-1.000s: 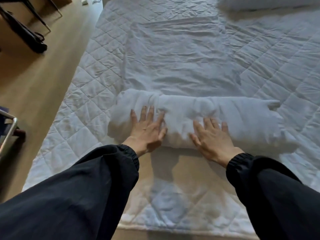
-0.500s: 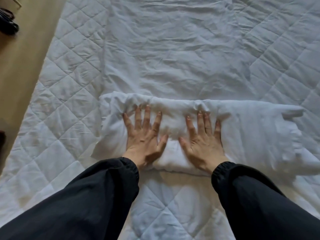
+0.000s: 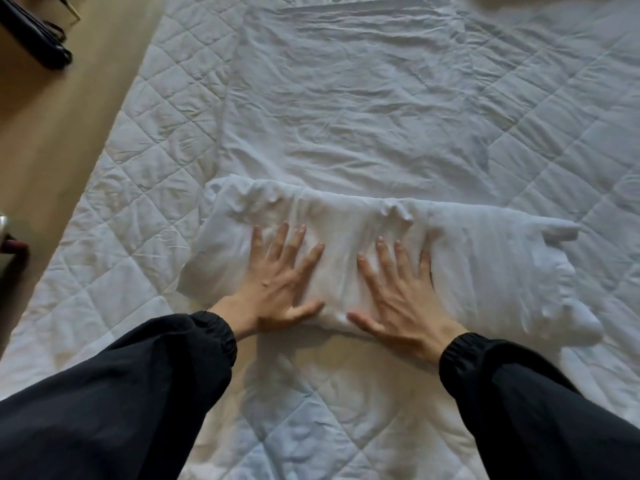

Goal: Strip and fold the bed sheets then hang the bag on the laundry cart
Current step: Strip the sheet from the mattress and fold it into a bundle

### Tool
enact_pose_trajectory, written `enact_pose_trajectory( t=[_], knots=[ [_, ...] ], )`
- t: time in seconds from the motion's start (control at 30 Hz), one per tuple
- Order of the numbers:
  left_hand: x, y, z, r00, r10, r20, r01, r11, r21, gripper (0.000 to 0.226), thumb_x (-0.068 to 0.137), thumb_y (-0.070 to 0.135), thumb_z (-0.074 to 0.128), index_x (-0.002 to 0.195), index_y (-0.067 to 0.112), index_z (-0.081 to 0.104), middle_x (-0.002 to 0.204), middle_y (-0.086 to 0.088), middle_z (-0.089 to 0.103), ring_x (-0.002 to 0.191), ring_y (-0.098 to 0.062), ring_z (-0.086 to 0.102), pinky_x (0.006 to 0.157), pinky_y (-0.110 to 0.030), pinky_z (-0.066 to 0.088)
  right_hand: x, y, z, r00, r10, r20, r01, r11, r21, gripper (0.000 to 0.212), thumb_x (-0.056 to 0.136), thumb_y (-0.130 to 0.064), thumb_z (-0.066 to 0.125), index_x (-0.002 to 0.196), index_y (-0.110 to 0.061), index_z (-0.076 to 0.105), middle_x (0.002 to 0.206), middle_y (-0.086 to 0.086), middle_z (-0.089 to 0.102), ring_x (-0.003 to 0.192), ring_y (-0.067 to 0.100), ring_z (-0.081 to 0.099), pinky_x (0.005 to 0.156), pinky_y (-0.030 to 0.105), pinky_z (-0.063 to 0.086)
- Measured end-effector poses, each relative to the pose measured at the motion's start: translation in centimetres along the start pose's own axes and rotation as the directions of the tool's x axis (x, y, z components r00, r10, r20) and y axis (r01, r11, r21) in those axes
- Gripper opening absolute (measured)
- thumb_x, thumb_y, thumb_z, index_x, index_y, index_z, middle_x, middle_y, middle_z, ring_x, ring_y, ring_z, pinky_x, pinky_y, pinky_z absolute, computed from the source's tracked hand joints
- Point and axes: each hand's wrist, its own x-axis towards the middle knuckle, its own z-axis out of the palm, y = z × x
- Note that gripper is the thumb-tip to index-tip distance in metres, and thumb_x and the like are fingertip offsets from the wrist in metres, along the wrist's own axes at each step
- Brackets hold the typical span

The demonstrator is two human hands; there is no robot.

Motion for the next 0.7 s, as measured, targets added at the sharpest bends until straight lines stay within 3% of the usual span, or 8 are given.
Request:
enact_pose_trajectory(
  t=[0.07, 0.17, 0.27, 0.37, 0.5, 0.7],
  knots=[
    [-0.9, -0.5, -0.3, 0.992, 0.081, 0.095, -0.089, 0.993, 0.083, 0.104, 0.073, 0.08, 0.035, 0.151, 0.026, -0.008, 0.157, -0.023, -0.01, 0.143, -0.043, -0.011, 0.108, -0.07, -0.007, -1.6, 0.4, 0.2, 0.996, -0.076, 0.045, 0.079, 0.994, -0.08, 0.1, 0.069, -0.072, 0.046, 0.148, -0.014, 0.023, 0.153, 0.027, 0.018, 0.137, 0.051, 0.023, 0.105, 0.072, 0.016],
    [-0.5, -0.1, -0.9, 0.969, 0.055, 0.24, -0.097, 0.982, 0.164, 0.117, 0.073, 0.067, 0.056, 0.144, 0.026, -0.026, 0.153, -0.02, -0.027, 0.141, -0.043, -0.019, 0.107, -0.069, -0.009, -2.2, 0.8, 0.4, 0.997, -0.026, 0.075, 0.035, 0.992, -0.124, 0.104, 0.053, -0.043, 0.077, 0.141, -0.005, 0.036, 0.142, 0.034, 0.035, 0.125, 0.051, 0.042, 0.099, 0.065, 0.035],
    [-0.2, 1.8, -1.3, 0.968, -0.054, 0.243, 0.006, 0.982, 0.191, 0.116, 0.074, 0.041, 0.069, 0.146, 0.022, -0.019, 0.155, -0.024, -0.013, 0.142, -0.047, -0.007, 0.108, -0.069, 0.003, -1.9, -0.8, -0.8, 0.996, 0.081, 0.034, -0.078, 0.993, -0.083, 0.079, 0.071, -0.014, 0.067, 0.142, -0.005, 0.034, 0.14, 0.03, 0.039, 0.126, 0.044, 0.043, 0.101, 0.052, 0.039],
    [-1.0, 3.3, -1.4, 0.97, -0.138, 0.199, 0.108, 0.982, 0.156, 0.1, 0.079, 0.017, 0.06, 0.15, 0.02, -0.012, 0.157, -0.022, -0.006, 0.143, -0.047, -0.004, 0.108, -0.067, 0.005, -2.2, -2.0, -1.9, 0.992, 0.118, -0.037, -0.121, 0.99, -0.071, 0.049, 0.077, -0.002, 0.052, 0.126, -0.006, 0.05, 0.118, 0.019, 0.056, 0.107, 0.036, 0.054, 0.085, 0.04, 0.045],
    [-2.1, 4.4, -2.7, 0.954, -0.194, 0.227, 0.19, 0.981, 0.041, 0.099, 0.08, 0.0, 0.053, 0.151, 0.026, -0.011, 0.158, -0.014, -0.01, 0.143, -0.043, -0.013, 0.105, -0.07, -0.005, -3.3, -2.3, -4.1, 0.991, 0.087, -0.102, -0.095, 0.992, -0.08, 0.029, 0.08, 0.002, 0.045, 0.101, -0.01, 0.059, 0.097, 0.011, 0.065, 0.089, 0.03, 0.061, 0.064, 0.034, 0.037],
    [-7.3, 7.6, -4.8, 0.951, -0.158, 0.267, 0.17, 0.985, -0.022, 0.093, 0.083, 0.002, 0.05, 0.151, 0.026, -0.008, 0.159, -0.012, -0.006, 0.144, -0.041, -0.01, 0.109, -0.068, -0.004, -8.0, -3.7, -6.1, 0.998, 0.049, -0.028, -0.05, 0.998, -0.046, 0.023, 0.088, -0.007, 0.042, 0.095, -0.011, 0.064, 0.095, 0.01, 0.066, 0.088, 0.028, 0.062, 0.066, 0.032, 0.036]
  ],
)
